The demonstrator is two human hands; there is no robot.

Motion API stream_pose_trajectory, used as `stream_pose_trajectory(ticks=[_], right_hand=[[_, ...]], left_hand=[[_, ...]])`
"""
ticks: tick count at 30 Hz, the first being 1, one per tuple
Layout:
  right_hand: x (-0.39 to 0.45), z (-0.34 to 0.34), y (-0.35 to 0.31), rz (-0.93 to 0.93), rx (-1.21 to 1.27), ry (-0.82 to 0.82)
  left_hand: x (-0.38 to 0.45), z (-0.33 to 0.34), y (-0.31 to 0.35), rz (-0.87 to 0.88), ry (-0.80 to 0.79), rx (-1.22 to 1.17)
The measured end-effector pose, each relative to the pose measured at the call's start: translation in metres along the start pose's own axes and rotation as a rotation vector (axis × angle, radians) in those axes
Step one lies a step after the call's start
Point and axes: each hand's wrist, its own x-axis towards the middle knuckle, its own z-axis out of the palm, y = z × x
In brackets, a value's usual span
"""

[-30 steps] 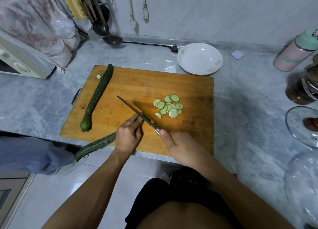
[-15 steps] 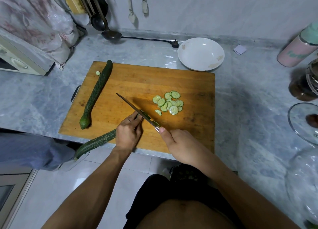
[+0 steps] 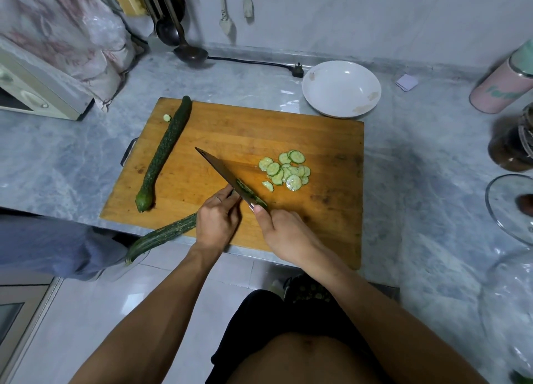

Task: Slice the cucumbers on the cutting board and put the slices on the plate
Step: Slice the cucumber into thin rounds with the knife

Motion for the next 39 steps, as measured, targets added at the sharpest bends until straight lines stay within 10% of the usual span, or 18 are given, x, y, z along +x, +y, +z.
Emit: stream_pose_trajectory(ticks=[24,31,39], right_hand=[[-0.007,-0.048,0.033,-0.093,0.02,0.049],[-0.018,-0.061,0.066,-0.156,-0.272,0.118],[-0.027,-0.064,0.077,-0.251,-0.553,0.142]], left_hand=[[0.01,-0.022,0.019,-0.223,-0.126,-0.081],[0.023,-0.055,0.066,-0.015,0.309,-0.232],[0.058,-0.047,0.089,0.075,-0.592,0.003]])
